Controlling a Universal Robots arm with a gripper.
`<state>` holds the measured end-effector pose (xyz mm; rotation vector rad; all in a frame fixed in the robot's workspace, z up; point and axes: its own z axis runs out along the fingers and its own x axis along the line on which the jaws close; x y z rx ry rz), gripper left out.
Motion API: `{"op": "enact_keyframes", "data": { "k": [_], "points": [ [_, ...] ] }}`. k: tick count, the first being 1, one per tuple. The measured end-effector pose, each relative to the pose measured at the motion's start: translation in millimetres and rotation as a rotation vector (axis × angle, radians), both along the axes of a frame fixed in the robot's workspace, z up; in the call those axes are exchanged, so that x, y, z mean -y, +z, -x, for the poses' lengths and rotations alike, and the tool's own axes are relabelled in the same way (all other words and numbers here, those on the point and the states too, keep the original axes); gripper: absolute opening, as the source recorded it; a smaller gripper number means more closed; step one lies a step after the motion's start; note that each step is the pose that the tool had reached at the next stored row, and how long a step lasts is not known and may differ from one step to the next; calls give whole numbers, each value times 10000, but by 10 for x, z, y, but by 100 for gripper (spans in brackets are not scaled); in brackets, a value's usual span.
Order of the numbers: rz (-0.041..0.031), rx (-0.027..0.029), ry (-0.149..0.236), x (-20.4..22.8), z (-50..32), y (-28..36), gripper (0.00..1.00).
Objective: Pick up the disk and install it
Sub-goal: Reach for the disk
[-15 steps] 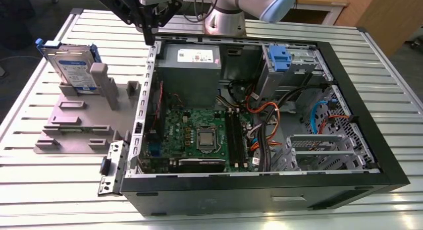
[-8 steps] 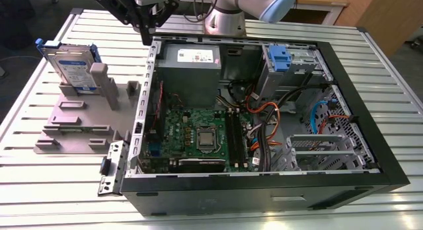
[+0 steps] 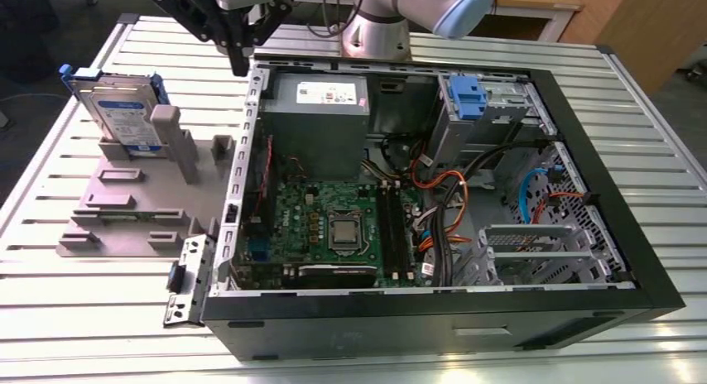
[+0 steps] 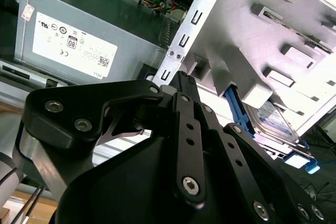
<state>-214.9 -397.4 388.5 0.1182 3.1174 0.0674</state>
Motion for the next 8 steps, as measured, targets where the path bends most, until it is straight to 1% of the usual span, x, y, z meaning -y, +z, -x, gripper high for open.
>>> {"op": "enact_keyframes", "data": {
  "k": [8],
  "points": [
    [0,-1,-1,-3,82,-9,11]
  ]
}}
